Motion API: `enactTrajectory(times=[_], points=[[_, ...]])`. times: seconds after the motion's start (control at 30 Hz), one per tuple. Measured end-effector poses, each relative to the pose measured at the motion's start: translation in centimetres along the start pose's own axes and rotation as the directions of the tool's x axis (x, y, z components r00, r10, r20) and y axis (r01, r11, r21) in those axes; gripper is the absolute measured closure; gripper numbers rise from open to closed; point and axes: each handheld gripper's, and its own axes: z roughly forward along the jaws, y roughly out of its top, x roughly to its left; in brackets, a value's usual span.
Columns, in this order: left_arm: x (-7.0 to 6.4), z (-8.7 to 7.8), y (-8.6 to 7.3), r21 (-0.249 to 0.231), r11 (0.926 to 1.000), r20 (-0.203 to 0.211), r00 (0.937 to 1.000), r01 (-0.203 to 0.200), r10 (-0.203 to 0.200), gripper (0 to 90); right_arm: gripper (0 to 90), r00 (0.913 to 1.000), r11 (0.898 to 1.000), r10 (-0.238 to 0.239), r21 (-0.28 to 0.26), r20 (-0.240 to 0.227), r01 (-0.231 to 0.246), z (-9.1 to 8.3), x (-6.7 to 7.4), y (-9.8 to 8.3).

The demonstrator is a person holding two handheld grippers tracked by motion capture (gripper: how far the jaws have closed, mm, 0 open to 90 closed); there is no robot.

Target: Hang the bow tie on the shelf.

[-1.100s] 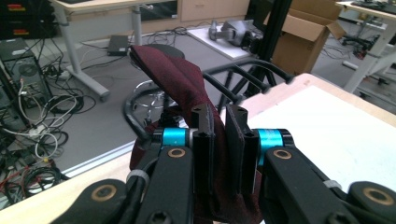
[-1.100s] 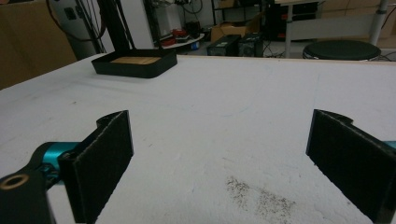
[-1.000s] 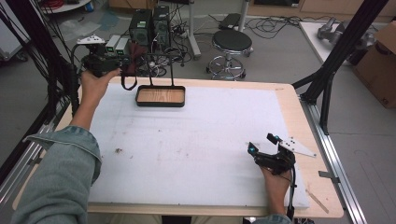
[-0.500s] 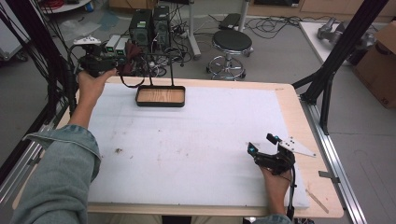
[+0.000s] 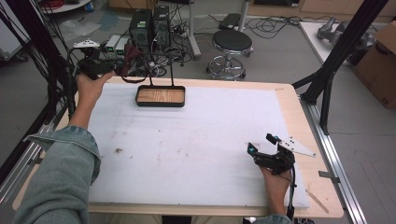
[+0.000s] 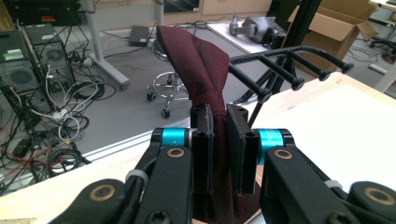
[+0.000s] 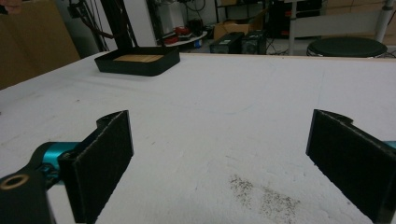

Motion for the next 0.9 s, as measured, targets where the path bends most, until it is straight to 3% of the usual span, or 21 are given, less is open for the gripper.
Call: enactTrajectory(times=[0.47,0.9], points=[[0.6,0.2,-1.0,0.016,0.9997,-0.014,0.9997,0.02,-0.02,77.8,6.3,1.0,1.0,-0.001,-0.001,-0.003,0.001,0.0,0.0,0.0],[0.5,0.6,-1.5,0.046,0.9989,-0.031,0.9995,0.007,-0.006,75.5,6.3,1.0,1.0,-0.001,0.0,-0.004,0.001,0.0,0.0,0.0]])
